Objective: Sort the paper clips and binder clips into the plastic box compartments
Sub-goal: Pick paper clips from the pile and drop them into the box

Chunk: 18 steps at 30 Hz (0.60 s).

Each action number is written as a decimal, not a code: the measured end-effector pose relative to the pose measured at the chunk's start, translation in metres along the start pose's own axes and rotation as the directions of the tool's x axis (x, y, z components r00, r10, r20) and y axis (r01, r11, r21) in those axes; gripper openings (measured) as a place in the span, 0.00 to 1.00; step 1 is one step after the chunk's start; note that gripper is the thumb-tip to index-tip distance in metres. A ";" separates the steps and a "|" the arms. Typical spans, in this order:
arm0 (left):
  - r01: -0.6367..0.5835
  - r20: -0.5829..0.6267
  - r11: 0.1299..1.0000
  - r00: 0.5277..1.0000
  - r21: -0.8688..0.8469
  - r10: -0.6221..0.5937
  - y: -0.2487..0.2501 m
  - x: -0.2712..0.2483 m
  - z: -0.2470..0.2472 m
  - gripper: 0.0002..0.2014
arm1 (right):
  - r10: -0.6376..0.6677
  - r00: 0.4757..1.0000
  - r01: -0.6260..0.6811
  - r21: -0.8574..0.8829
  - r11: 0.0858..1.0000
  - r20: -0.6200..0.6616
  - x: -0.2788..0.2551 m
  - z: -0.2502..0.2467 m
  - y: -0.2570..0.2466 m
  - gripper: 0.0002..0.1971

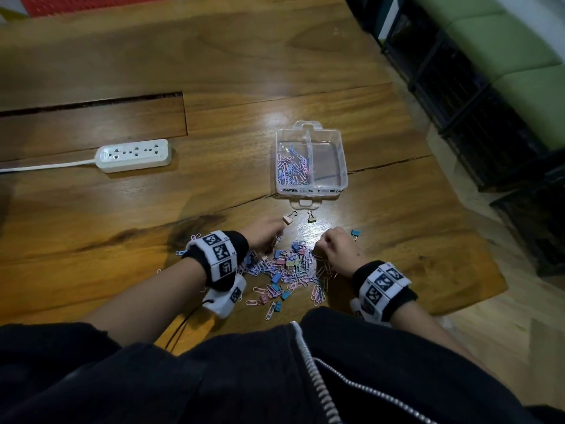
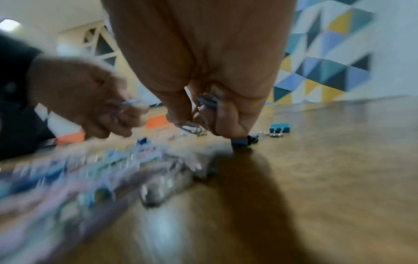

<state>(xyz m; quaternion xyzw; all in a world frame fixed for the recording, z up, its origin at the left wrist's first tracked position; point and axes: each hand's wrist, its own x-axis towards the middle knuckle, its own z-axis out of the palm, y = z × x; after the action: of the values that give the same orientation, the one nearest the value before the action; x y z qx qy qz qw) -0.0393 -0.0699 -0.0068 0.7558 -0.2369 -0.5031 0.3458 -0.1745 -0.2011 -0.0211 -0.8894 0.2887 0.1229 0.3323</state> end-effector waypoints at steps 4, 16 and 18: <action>0.076 0.037 0.819 0.997 -0.568 -0.066 0.003 0.001 -0.004 0.15 | 0.107 0.985 -0.161 0.529 0.833 0.132 0.001 -0.016 0.003 0.10; 0.001 -0.149 0.686 0.976 -0.727 -0.159 0.106 0.034 -0.037 0.05 | 0.087 0.942 -0.296 0.679 0.672 0.325 0.003 -0.053 0.001 0.12; -0.004 -0.139 0.637 0.977 -0.771 -0.162 0.109 0.042 -0.041 0.19 | 0.049 0.951 -0.254 0.682 0.686 0.305 0.009 -0.064 -0.004 0.10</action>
<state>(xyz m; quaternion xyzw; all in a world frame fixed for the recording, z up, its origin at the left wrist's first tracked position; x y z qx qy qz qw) 0.0134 -0.1590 0.0612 0.5929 0.0672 -0.4942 0.6323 -0.1629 -0.2447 0.0255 -0.6390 0.3402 0.1454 0.6744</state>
